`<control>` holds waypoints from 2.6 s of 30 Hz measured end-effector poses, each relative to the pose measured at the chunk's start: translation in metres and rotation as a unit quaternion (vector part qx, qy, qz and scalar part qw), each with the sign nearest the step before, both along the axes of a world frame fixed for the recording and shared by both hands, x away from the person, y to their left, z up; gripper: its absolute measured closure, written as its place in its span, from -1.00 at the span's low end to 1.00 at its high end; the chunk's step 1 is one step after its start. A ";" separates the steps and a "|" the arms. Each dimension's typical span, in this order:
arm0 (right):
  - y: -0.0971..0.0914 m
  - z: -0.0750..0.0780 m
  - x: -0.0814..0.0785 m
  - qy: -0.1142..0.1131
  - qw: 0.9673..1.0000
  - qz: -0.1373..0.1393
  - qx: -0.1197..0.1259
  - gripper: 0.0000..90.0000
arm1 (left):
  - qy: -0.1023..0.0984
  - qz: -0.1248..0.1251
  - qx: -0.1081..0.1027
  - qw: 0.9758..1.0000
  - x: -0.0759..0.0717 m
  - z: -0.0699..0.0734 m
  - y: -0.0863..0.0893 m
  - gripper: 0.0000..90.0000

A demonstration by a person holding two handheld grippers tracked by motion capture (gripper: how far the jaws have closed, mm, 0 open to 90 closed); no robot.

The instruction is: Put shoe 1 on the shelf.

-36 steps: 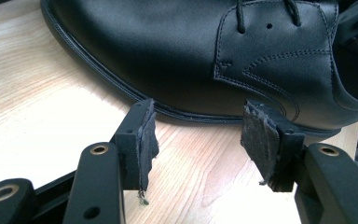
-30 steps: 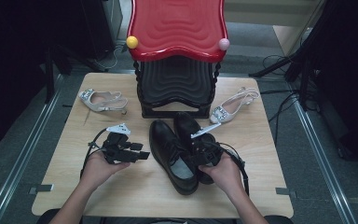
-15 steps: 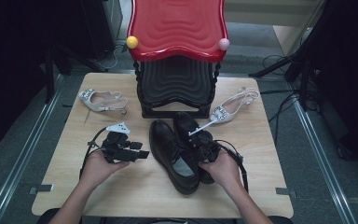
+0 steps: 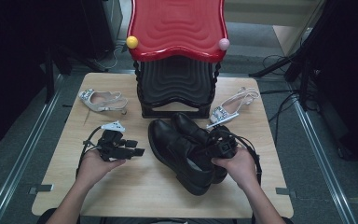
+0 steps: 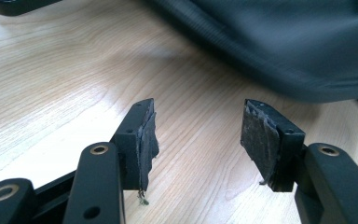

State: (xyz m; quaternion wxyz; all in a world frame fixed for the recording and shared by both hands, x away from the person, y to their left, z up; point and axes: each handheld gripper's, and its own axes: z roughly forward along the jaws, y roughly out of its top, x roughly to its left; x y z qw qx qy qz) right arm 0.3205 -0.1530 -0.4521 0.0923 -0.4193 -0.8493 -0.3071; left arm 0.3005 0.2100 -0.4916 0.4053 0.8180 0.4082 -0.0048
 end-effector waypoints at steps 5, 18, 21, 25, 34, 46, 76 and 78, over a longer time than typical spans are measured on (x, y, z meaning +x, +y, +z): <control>-0.016 0.023 -0.007 0.000 0.999 -0.006 0.046 0.85 | -0.002 0.005 -0.003 1.000 0.000 0.000 0.003 0.01; -0.021 0.074 0.006 -0.057 0.989 -0.054 0.125 0.85 | -0.003 -0.002 0.005 1.000 0.002 -0.001 -0.001 0.01; -0.011 0.081 0.023 -0.074 0.985 -0.084 0.129 0.85 | -0.004 -0.002 0.004 1.000 0.002 -0.002 0.000 0.01; 0.005 0.087 0.046 -0.105 0.981 -0.119 0.115 0.85 | -0.001 -0.002 -0.003 1.000 0.003 -0.002 0.001 0.01; 0.041 0.086 0.074 -0.163 0.959 -0.212 0.094 0.85 | 0.000 -0.008 -0.003 1.000 0.003 -0.003 -0.001 0.02; 0.083 0.078 0.103 -0.172 0.938 -0.288 0.086 0.85 | -0.002 -0.011 -0.002 1.000 0.003 -0.003 -0.002 0.02; 0.122 0.073 0.125 -0.172 0.933 -0.309 0.068 0.44 | -0.002 -0.014 -0.005 1.000 0.004 -0.002 -0.003 0.02; 0.119 0.074 0.125 -0.173 0.936 -0.297 0.074 0.40 | -0.002 -0.015 -0.007 1.000 0.004 -0.001 -0.003 0.02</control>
